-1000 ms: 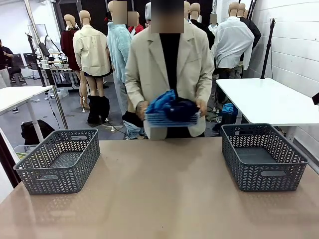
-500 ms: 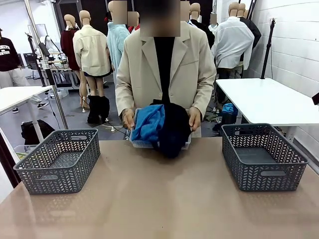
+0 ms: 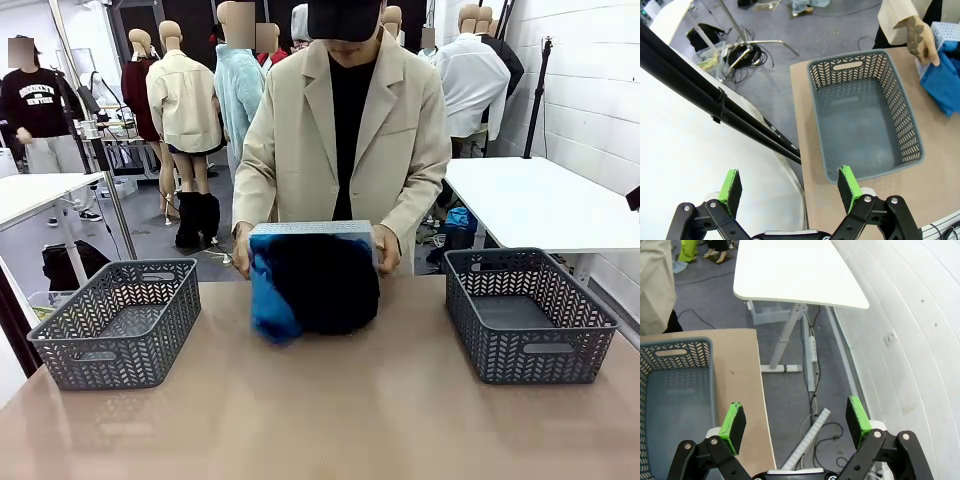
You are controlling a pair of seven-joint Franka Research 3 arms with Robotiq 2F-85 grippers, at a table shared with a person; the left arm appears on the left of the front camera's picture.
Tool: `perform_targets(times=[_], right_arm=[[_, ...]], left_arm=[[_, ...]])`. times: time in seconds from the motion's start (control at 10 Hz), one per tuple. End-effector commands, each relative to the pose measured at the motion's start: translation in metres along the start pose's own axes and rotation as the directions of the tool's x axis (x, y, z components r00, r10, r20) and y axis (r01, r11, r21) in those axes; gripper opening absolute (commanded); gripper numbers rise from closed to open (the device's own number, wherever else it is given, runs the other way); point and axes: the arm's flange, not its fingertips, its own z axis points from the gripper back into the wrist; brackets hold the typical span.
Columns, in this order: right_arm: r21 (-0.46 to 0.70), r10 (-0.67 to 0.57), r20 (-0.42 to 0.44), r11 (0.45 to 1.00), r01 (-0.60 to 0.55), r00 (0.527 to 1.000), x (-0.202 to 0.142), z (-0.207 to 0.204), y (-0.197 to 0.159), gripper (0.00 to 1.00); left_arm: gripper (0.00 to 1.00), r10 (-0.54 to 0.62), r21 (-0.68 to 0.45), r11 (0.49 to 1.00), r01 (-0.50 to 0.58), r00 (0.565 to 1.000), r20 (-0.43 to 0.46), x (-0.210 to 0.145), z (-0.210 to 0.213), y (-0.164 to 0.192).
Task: Sort the tops and bottoms.
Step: Lift clothes from the center of the table with your left hand.
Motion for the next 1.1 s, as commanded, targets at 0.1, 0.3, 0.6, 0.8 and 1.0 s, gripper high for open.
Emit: perform_targets(times=[0.1, 0.3, 0.6, 0.8, 1.0], right_arm=[[-0.001, 0.017, 0.0, 1.0, -0.017, 1.0, 0.0003, 0.0002, 0.001, 1.0], [-0.001, 0.017, 0.0, 1.0, -0.017, 1.0, 0.0003, 0.0002, 0.001, 1.0], [-0.001, 0.017, 0.0, 1.0, -0.017, 1.0, 0.0003, 0.0002, 0.001, 1.0], [-0.001, 0.017, 0.0, 1.0, -0.017, 1.0, 0.0003, 0.0002, 0.001, 1.0], [-0.001, 0.017, 0.0, 1.0, -0.017, 1.0, 0.0003, 0.0002, 0.001, 1.0]], left_arm=[[1.0, -0.009, 0.009, 1.0, 0.009, 1.0, 0.001, 0.0, -0.002, 0.0018], [1.0, -0.009, 0.009, 1.0, 0.009, 1.0, 0.001, 0.0, -0.002, 0.0018], [1.0, -0.009, 0.009, 1.0, 0.009, 1.0, 0.001, 0.0, -0.002, 0.0018], [1.0, -0.009, 0.009, 1.0, 0.009, 1.0, 0.001, 0.0, -0.002, 0.0018], [1.0, -0.009, 0.009, 1.0, 0.009, 1.0, 0.001, 0.0, -0.002, 0.0018]])
